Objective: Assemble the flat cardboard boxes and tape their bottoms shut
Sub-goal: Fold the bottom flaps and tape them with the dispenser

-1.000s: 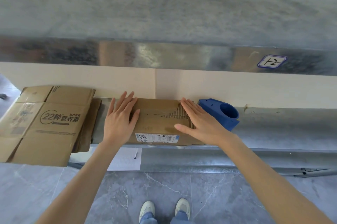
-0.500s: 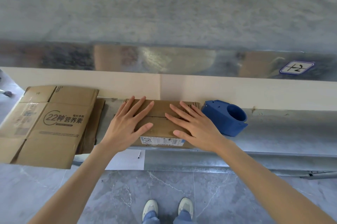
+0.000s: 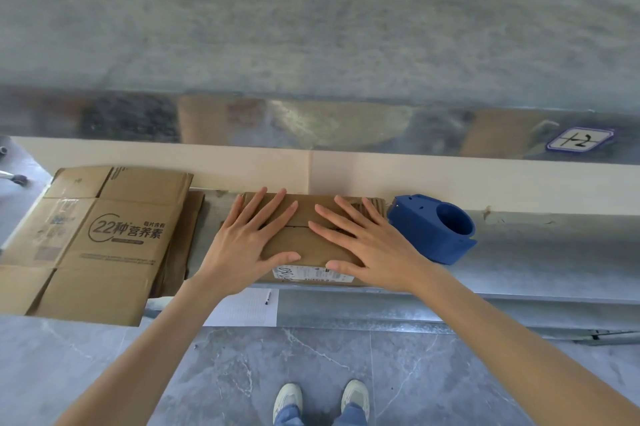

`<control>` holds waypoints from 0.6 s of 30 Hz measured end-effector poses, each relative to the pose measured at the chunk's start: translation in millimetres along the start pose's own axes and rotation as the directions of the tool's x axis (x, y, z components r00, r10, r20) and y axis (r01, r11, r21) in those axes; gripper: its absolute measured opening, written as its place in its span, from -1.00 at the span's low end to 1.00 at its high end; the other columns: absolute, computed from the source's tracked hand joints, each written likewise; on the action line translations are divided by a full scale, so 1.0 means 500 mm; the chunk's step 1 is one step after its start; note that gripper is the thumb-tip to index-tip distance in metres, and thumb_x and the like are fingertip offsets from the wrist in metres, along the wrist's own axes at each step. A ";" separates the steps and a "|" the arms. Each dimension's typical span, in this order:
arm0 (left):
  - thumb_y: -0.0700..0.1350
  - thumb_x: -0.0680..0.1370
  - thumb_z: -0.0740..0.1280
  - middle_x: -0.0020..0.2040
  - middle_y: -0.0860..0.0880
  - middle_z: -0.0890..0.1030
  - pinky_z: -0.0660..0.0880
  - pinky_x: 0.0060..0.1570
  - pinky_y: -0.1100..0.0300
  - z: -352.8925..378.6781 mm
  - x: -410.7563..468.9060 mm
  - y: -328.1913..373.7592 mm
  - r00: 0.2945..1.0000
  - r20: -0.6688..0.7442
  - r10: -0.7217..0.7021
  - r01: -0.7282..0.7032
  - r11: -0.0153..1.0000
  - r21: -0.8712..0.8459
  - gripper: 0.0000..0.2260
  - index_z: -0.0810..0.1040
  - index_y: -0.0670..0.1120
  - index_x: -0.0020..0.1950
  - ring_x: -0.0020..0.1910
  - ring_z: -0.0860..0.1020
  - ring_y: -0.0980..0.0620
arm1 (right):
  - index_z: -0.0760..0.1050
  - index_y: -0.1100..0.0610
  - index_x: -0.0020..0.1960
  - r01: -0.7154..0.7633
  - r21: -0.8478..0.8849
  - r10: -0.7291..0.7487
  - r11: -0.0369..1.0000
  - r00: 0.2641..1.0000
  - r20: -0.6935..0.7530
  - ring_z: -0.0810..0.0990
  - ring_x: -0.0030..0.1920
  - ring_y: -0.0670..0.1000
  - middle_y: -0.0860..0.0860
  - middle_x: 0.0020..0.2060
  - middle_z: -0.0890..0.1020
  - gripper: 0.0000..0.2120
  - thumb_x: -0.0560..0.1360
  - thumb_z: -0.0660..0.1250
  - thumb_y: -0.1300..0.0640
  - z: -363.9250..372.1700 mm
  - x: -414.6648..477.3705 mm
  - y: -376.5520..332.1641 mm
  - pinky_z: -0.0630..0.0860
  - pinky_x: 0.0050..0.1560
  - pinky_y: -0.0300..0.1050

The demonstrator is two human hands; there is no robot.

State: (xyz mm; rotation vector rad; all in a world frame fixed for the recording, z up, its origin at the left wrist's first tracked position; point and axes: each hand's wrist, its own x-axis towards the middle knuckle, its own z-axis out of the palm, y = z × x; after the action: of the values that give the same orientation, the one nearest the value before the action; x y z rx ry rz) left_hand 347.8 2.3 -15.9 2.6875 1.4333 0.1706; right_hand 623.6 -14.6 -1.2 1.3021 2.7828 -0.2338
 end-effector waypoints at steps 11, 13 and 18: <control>0.57 0.43 0.05 0.63 0.11 -0.03 -0.03 0.54 -0.21 -0.002 0.001 -0.011 0.993 0.020 0.112 -0.113 0.994 0.013 -0.11 -0.01 0.11 0.62 0.61 -0.08 -0.01 | -0.20 -0.25 0.58 0.058 -0.013 -0.058 0.998 0.998 0.010 -0.32 0.57 -0.04 -0.20 0.58 -0.22 -0.34 0.58 -0.08 -0.42 0.007 0.002 0.015 -0.37 0.51 0.05; 0.57 0.42 0.05 0.63 0.12 -0.04 -0.03 0.54 -0.21 -0.001 0.003 -0.012 0.993 0.031 0.115 -0.115 0.993 0.016 -0.10 -0.01 0.10 0.62 0.61 -0.08 -0.01 | -0.18 -0.26 0.58 0.049 0.007 -0.049 0.999 0.999 0.022 -0.33 0.56 -0.06 -0.22 0.58 -0.22 -0.35 0.58 -0.10 -0.42 0.005 0.005 0.017 -0.41 0.50 0.02; 0.56 0.41 0.11 0.62 0.14 0.05 0.08 0.51 -0.25 -0.001 -0.004 -0.004 0.997 -0.057 0.060 -0.063 0.997 -0.052 -0.11 0.07 0.12 0.61 0.60 0.00 0.02 | -0.13 -0.20 0.59 -0.038 0.118 0.047 0.992 0.996 -0.078 -0.29 0.57 -0.12 -0.21 0.59 -0.12 -0.37 0.59 -0.20 -0.39 0.012 0.001 0.004 -0.31 0.55 0.02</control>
State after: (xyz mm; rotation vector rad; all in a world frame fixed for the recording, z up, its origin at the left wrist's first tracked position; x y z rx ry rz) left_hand 345.1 1.8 -15.9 2.7052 1.3407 0.2868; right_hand 624.8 -13.7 -7.5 1.4251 2.8432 -0.3540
